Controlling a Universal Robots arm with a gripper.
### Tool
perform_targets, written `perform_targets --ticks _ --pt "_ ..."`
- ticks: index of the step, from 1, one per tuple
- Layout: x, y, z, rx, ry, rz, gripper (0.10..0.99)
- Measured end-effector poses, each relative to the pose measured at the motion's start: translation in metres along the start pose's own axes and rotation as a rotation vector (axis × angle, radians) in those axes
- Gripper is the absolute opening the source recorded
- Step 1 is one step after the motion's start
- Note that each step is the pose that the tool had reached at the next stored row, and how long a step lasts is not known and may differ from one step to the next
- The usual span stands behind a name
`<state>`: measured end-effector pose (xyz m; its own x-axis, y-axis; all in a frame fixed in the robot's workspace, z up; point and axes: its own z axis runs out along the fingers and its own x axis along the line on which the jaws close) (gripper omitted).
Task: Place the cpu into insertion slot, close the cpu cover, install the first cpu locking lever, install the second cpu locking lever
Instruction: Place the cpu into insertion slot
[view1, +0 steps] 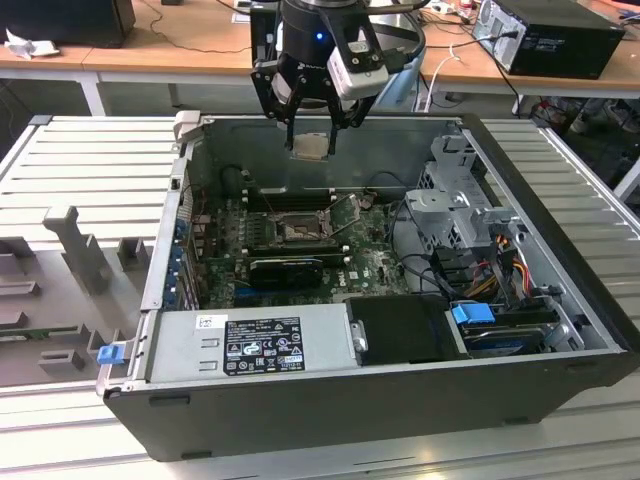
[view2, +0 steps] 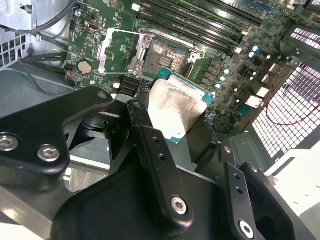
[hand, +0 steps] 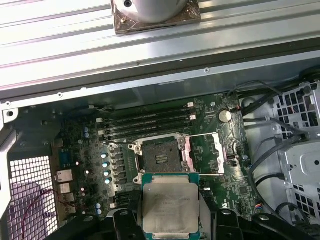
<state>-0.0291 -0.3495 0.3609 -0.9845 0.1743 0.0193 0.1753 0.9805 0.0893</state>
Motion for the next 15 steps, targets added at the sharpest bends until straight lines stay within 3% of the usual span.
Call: perform_targets --ticks 15 --pt "0.0 0.0 0.0 0.0 -0.0007 0.007 0.541"
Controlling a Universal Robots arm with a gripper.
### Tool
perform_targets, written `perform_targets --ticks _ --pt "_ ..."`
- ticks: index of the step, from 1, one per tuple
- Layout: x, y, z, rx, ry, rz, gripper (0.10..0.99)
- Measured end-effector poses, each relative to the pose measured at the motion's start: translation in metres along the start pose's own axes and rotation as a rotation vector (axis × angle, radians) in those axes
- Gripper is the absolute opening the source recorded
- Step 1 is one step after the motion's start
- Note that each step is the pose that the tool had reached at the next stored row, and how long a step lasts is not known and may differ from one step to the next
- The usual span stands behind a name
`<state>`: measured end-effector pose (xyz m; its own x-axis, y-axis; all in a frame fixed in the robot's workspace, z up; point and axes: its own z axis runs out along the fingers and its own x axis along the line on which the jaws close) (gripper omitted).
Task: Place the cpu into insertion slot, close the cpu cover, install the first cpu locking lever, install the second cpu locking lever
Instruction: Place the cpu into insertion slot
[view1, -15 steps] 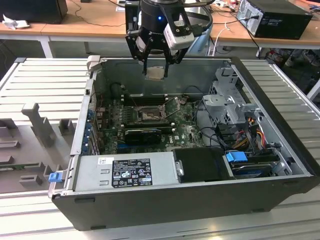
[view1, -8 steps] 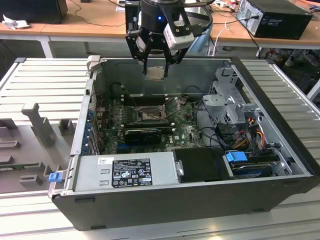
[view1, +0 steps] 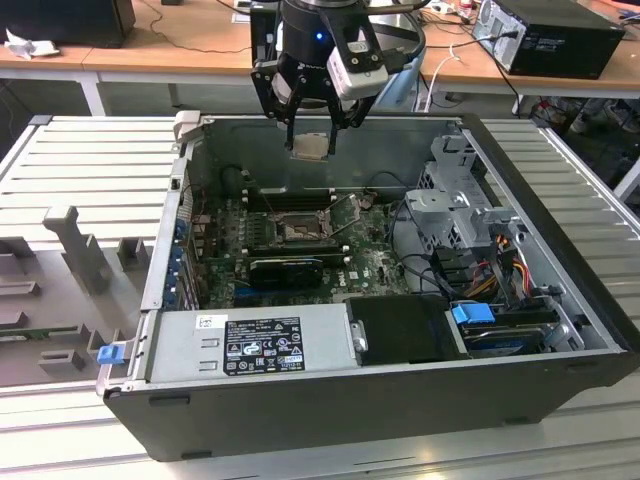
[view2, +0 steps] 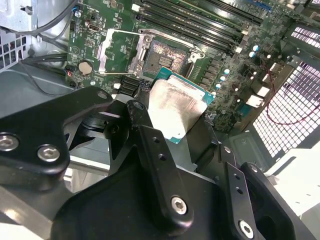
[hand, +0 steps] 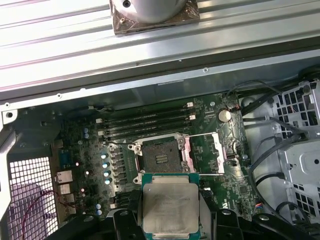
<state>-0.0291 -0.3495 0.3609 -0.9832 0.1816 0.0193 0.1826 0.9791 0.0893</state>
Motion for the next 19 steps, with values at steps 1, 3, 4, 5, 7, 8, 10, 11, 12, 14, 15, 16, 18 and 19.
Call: perform_targets --ticks 1,3,4,5,7,8,10,11,12,14,15,16,18,19 --pt "0.0 0.0 0.0 0.0 -0.0001 0.001 0.541" --pt "0.0 0.0 0.0 0.0 -0.0001 0.001 0.541" --pt "0.0 0.0 0.0 0.0 -0.0002 0.002 0.541" --pt "0.0 0.0 0.0 0.0 -0.0002 0.003 0.541" --pt "0.0 0.0 0.0 0.0 -0.0003 0.004 0.541" --pt "0.0 0.0 0.0 0.0 -0.0003 0.004 0.541" --pt "0.0 0.0 0.0 0.0 -0.0004 0.005 0.541" --pt "0.0 0.0 0.0 0.0 -0.0005 0.006 0.541" --pt "0.0 0.0 0.0 0.0 -0.0006 0.006 0.541" --pt "0.0 0.0 0.0 0.0 -0.0007 0.008 0.541" --pt "0.0 0.0 0.0 0.0 -0.0008 0.009 0.541" --pt "0.0 0.0 0.0 0.0 -0.0011 0.012 0.541" --pt "0.0 0.0 0.0 0.0 -0.0015 0.016 0.541" --pt "0.0 0.0 0.0 0.0 -0.0016 0.018 0.541"
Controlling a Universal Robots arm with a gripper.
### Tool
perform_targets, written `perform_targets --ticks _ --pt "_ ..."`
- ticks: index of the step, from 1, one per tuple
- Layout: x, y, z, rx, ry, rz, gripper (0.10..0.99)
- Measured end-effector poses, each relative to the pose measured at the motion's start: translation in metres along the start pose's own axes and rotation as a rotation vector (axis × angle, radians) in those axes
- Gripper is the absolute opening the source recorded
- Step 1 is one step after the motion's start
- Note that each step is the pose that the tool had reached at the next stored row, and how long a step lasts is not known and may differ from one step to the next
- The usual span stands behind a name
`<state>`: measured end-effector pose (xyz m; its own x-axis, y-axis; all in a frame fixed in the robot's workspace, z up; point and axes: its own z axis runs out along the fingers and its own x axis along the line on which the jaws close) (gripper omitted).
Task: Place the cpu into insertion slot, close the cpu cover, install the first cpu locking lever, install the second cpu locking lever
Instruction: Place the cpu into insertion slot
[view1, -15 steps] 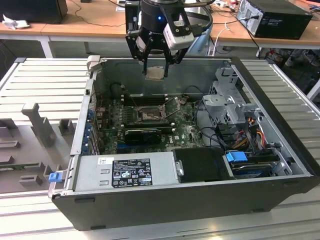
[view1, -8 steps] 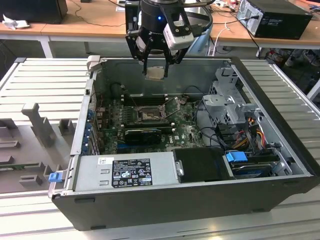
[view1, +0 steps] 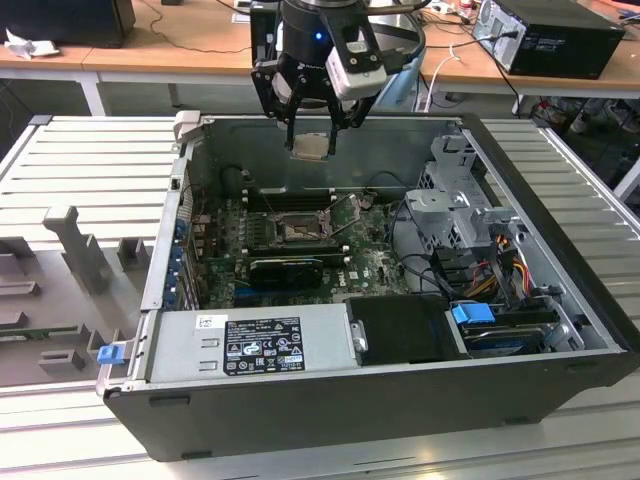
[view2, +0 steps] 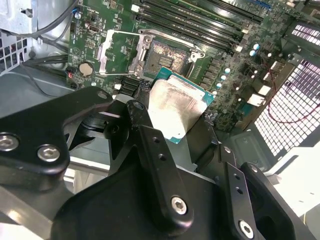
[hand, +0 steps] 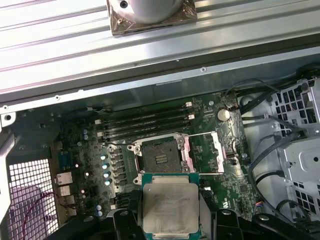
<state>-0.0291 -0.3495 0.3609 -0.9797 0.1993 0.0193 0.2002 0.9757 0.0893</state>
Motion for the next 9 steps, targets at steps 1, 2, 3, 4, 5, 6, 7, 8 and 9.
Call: perform_targets --ticks 1,2,3,4,5,6,7,8,9 --pt "0.0 0.0 0.0 0.0 -0.0001 0.001 0.541" --pt "0.0 0.0 0.0 0.0 -0.0003 0.003 0.541" --pt "0.0 0.0 0.0 0.0 -0.0005 0.005 0.541" --pt "0.0 0.0 0.0 0.0 -0.0007 0.007 0.541" --pt "0.0 0.0 0.0 0.0 -0.001 0.011 0.541" --pt "0.0 0.0 0.0 0.0 -0.0012 0.013 0.541" --pt "0.0 0.0 0.0001 0.0 -0.0013 0.015 0.541" --pt "0.0 0.0 0.0004 0.0 -0.0017 0.018 0.541" --pt "0.0 -0.0001 0.0006 0.0 -0.0022 0.022 0.541"
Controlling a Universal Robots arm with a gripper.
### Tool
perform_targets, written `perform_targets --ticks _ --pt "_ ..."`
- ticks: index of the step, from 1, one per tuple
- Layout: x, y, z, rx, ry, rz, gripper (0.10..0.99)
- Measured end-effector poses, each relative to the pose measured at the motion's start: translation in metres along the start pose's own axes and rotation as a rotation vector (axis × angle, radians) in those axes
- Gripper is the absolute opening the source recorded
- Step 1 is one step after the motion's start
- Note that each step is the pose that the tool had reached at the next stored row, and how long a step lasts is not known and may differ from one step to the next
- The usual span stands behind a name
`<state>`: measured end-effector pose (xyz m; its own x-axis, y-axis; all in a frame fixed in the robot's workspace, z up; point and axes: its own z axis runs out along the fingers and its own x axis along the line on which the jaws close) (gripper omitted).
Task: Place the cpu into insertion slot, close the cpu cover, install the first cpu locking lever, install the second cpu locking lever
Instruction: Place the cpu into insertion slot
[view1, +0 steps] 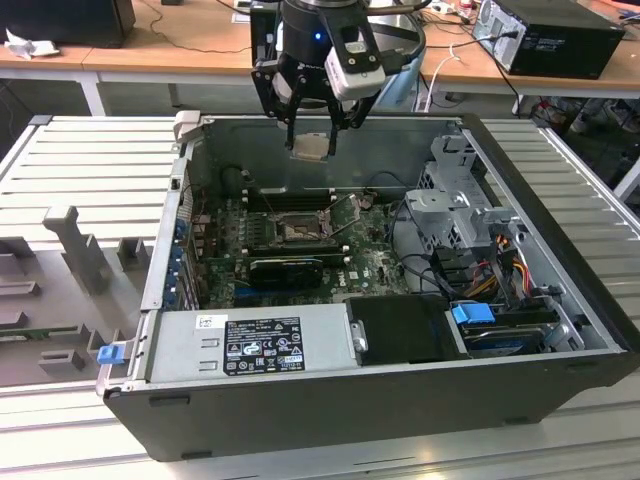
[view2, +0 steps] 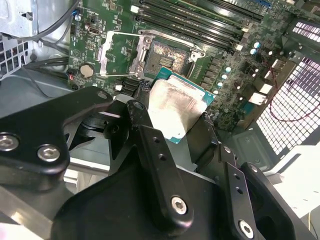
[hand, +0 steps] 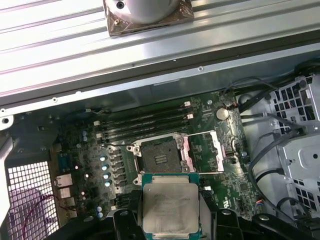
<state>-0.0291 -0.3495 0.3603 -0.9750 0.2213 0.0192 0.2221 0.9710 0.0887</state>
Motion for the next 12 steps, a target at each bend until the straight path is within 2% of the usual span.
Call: perform_targets --ticks 6,12 --pt "0.0 -0.0002 0.0011 0.0 -0.0073 0.079 0.541" --pt "-0.0003 -0.0012 0.0017 -0.001 -0.0106 0.115 0.541"
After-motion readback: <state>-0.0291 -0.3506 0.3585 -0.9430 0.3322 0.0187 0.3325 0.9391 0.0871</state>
